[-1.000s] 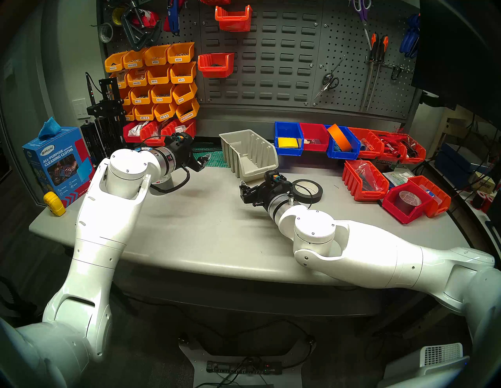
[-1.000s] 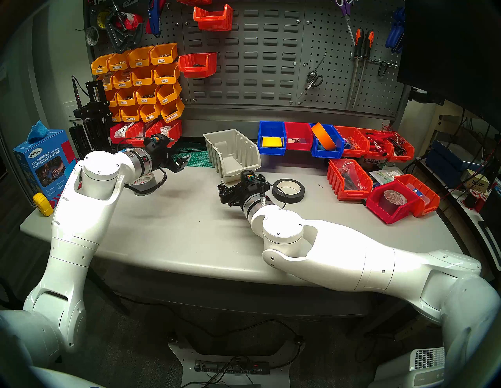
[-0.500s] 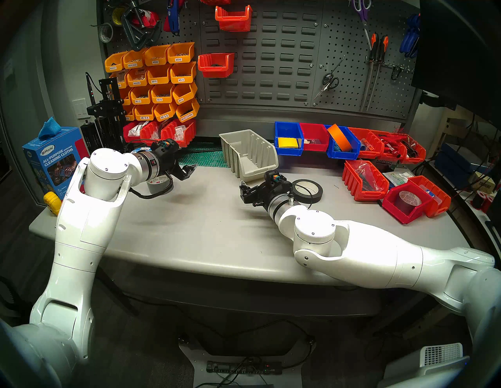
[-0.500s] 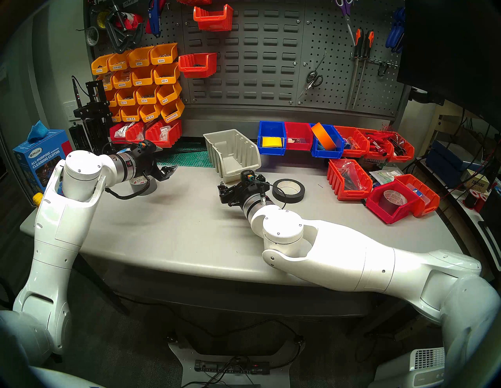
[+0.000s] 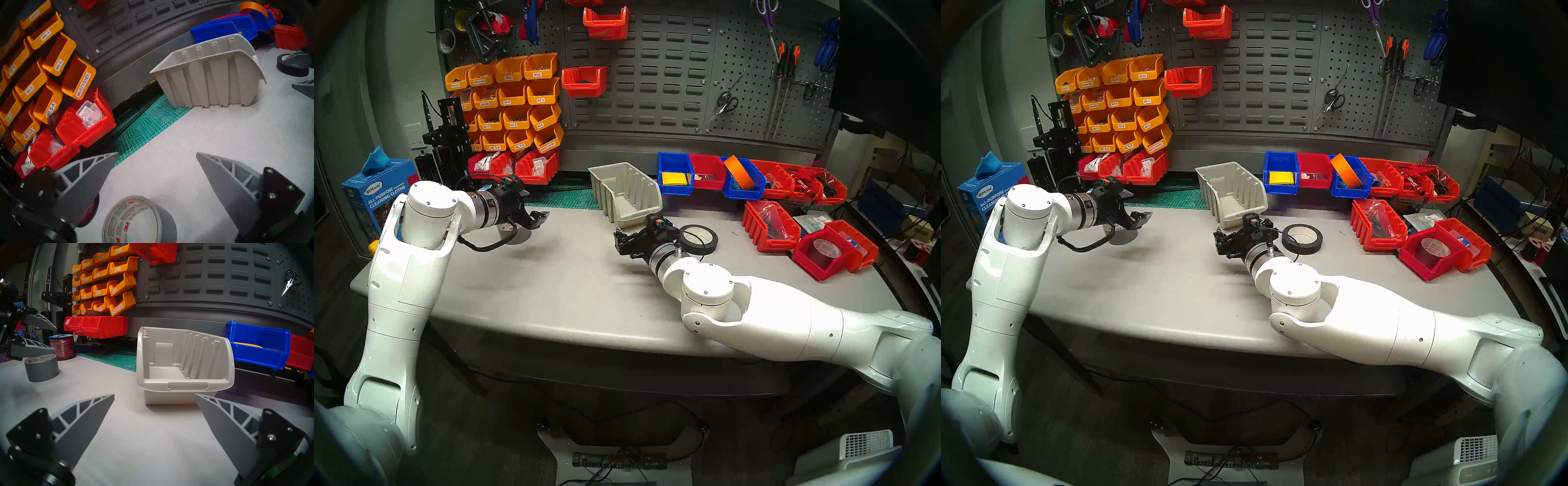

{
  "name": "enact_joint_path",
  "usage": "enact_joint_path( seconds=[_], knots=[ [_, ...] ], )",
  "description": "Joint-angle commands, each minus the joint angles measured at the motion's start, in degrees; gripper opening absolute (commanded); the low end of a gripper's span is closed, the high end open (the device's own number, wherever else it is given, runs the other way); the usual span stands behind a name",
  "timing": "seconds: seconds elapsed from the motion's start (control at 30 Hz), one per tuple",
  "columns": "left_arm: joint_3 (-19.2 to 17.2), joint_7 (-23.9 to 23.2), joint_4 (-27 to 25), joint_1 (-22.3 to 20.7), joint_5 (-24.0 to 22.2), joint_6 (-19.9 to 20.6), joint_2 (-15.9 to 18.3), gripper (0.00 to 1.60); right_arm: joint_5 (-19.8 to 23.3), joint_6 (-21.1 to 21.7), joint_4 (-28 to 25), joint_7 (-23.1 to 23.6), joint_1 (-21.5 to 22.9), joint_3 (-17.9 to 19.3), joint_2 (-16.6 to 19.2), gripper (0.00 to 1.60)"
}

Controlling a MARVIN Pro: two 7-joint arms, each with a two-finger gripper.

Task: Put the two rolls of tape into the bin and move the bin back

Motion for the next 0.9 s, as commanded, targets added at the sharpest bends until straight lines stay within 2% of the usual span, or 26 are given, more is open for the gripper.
enact_joint_path(
  seconds=[0.0, 0.4, 0.87],
  knots=[
    [-0.85, -1.95, -1.19, -0.54, -0.22, 2.43, 2.07, 1.60, -0.10, -0.10, -0.19, -0.05, 0.48, 0.43, 0.01, 1.60],
    [0.19, -3.94, -2.67, 0.62, 1.09, 6.79, 4.17, 1.60, -0.09, -0.10, -0.19, -0.06, 0.48, 0.43, 0.01, 1.60],
    [0.12, -7.85, -0.85, 0.28, 1.37, 9.20, 5.97, 1.60, -0.09, -0.11, -0.19, -0.06, 0.49, 0.41, 0.01, 1.60]
  ],
)
